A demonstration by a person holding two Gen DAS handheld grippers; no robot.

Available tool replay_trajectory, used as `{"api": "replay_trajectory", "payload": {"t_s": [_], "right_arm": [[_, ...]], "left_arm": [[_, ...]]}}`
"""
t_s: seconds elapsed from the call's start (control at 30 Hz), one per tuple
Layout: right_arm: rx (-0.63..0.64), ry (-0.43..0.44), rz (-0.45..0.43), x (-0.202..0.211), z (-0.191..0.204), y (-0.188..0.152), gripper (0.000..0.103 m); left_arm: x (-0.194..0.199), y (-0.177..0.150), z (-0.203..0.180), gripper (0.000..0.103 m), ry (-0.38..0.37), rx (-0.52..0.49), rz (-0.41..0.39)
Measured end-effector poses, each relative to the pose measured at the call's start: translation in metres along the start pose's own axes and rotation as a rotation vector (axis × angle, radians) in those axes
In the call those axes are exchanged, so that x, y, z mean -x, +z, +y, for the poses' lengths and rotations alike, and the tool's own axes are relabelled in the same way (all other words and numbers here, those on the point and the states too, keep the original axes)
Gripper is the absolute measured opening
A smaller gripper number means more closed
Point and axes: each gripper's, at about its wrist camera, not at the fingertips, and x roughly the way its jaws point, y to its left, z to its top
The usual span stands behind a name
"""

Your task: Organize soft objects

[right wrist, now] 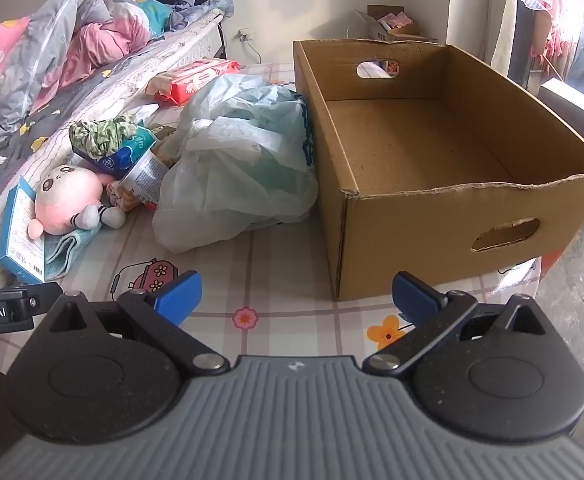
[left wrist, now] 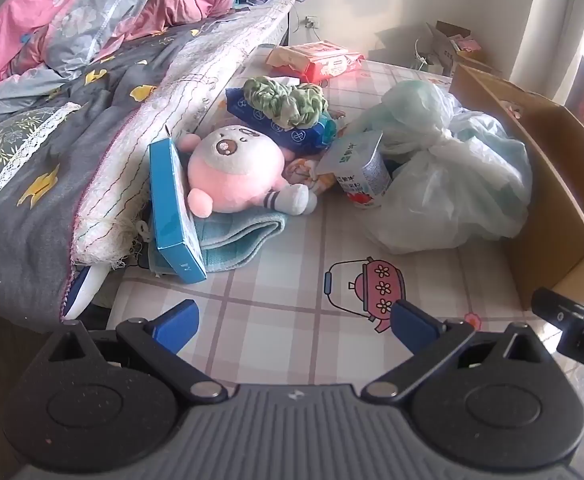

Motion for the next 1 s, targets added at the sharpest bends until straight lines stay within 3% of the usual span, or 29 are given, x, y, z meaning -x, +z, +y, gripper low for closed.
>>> {"api": "replay_trajectory", "payload": {"t_s": [1.0], "right_arm": [[0.005, -0.011, 0.012, -0.0002, -0.0016, -0.0009, 0.102]], "left_arm": [[0.0017, -0.0021, -0.0075, 0.102, -0.015, -0.033, 0.0]]}}
